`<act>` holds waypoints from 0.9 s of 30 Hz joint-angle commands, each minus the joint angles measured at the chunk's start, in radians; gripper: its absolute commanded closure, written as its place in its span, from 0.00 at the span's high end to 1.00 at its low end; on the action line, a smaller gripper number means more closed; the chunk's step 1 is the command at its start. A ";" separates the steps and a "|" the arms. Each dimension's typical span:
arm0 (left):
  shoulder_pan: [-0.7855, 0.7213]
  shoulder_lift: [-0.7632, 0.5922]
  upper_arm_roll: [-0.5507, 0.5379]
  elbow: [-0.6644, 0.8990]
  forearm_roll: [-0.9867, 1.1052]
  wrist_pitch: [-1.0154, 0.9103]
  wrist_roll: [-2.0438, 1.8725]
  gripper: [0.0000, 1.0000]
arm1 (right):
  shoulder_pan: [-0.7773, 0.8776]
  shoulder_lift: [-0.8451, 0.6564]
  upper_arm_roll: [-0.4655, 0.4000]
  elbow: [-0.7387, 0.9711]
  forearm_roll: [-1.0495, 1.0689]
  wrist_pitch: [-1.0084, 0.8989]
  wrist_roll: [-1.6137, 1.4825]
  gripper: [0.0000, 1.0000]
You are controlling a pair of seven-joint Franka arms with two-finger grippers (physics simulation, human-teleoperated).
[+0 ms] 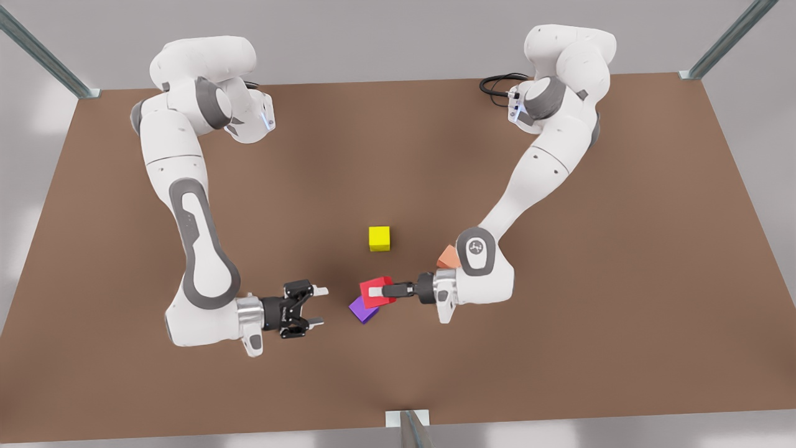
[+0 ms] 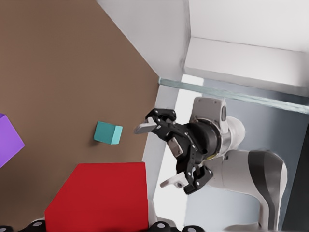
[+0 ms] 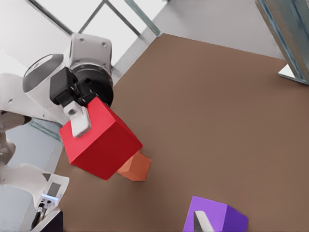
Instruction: Pick up red wooden cube and pass to hand red wooden cube and place in blue wooden cube
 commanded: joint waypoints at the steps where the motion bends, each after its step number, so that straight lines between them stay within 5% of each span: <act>1: 0.012 -0.004 -0.001 0.000 -0.072 -0.095 0.177 0.66 | 0.008 0.002 0.015 -0.002 0.065 0.028 -0.891 1.00; 12: 0.026 -0.001 -0.001 -0.003 -0.068 -0.107 0.188 0.66 | 0.022 0.082 0.134 0.002 0.253 0.077 -1.064 1.00; 27: 0.031 0.001 0.000 -0.003 -0.063 -0.107 0.192 0.66 | 0.018 0.090 0.143 -0.049 0.298 0.045 -1.080 1.00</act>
